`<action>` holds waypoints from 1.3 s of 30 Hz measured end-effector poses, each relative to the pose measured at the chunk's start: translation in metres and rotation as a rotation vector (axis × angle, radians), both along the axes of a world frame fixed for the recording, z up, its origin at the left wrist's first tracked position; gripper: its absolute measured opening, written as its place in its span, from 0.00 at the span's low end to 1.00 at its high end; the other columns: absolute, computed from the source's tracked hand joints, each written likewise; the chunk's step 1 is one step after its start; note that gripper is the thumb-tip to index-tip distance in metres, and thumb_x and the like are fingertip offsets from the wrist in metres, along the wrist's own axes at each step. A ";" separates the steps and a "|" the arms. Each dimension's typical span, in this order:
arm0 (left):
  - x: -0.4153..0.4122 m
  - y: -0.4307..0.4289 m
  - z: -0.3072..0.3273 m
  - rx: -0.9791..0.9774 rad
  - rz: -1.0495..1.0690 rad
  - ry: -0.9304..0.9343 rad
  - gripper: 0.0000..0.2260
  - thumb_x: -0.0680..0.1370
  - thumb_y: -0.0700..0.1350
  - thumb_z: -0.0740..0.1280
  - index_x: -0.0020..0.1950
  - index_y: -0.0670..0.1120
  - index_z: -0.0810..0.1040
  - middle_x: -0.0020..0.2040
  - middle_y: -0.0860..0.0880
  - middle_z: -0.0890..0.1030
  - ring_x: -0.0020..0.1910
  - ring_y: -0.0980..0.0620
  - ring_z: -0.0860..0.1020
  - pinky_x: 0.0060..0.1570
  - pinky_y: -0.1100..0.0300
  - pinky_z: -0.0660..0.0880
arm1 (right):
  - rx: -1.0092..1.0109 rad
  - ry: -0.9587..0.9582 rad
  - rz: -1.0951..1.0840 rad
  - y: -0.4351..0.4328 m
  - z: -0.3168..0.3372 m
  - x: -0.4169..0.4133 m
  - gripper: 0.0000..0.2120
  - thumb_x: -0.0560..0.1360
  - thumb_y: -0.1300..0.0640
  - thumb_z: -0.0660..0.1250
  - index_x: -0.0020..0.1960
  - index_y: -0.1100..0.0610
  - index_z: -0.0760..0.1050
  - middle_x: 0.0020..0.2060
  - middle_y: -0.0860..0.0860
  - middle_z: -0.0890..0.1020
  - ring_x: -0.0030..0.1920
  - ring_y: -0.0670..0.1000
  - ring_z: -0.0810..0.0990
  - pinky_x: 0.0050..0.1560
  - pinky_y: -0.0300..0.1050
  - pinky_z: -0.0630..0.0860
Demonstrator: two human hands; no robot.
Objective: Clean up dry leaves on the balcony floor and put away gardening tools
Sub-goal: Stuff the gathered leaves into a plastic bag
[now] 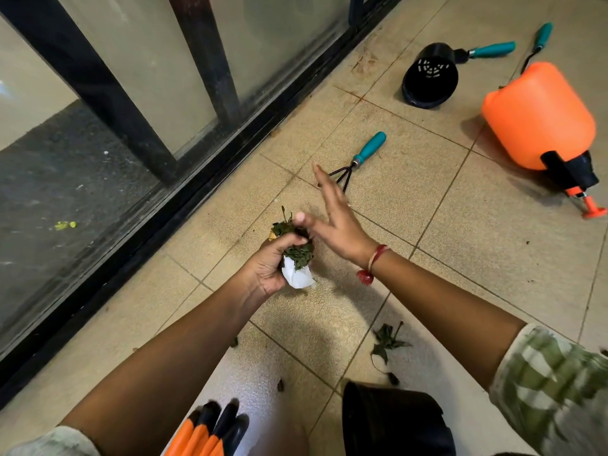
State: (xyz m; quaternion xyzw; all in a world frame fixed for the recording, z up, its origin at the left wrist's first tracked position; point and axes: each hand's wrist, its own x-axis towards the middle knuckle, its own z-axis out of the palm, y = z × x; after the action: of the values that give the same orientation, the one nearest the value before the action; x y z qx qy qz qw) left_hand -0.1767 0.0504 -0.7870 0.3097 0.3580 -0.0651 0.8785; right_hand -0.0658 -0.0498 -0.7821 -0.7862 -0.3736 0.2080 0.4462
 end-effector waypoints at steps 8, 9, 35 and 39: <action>0.010 0.000 -0.022 -0.123 0.178 0.018 0.15 0.71 0.28 0.60 0.35 0.45 0.78 0.35 0.48 0.81 0.32 0.52 0.78 0.34 0.62 0.79 | -0.019 -0.072 -0.106 -0.053 -0.009 0.024 0.19 0.77 0.48 0.64 0.66 0.52 0.70 0.63 0.51 0.67 0.60 0.49 0.72 0.61 0.47 0.73; 0.012 -0.002 -0.024 -0.088 0.181 0.034 0.15 0.72 0.28 0.58 0.37 0.46 0.77 0.35 0.48 0.81 0.30 0.53 0.78 0.33 0.62 0.78 | -0.076 -0.116 -0.063 -0.066 -0.010 0.020 0.19 0.77 0.47 0.63 0.66 0.53 0.70 0.63 0.51 0.67 0.61 0.47 0.71 0.61 0.45 0.72; 0.032 -0.007 -0.009 -0.102 0.276 -0.039 0.10 0.50 0.35 0.66 0.23 0.49 0.71 0.27 0.55 0.72 0.23 0.57 0.70 0.24 0.72 0.64 | -0.322 -0.593 0.352 -0.147 -0.074 -0.060 0.12 0.77 0.53 0.59 0.59 0.53 0.74 0.64 0.55 0.73 0.65 0.56 0.71 0.65 0.53 0.65; 0.005 0.030 -0.009 -0.038 0.313 -0.061 0.21 0.41 0.34 0.74 0.26 0.49 0.71 0.28 0.54 0.73 0.23 0.56 0.72 0.23 0.70 0.67 | -0.246 -0.634 0.760 -0.063 -0.078 -0.097 0.22 0.75 0.53 0.57 0.67 0.56 0.71 0.68 0.58 0.71 0.66 0.59 0.70 0.64 0.51 0.67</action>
State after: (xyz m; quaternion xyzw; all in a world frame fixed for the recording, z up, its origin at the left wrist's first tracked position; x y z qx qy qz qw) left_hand -0.1719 0.0801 -0.7959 0.2351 0.3738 0.0754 0.8940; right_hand -0.1627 -0.1133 -0.8606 -0.6660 -0.7228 0.1493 0.1081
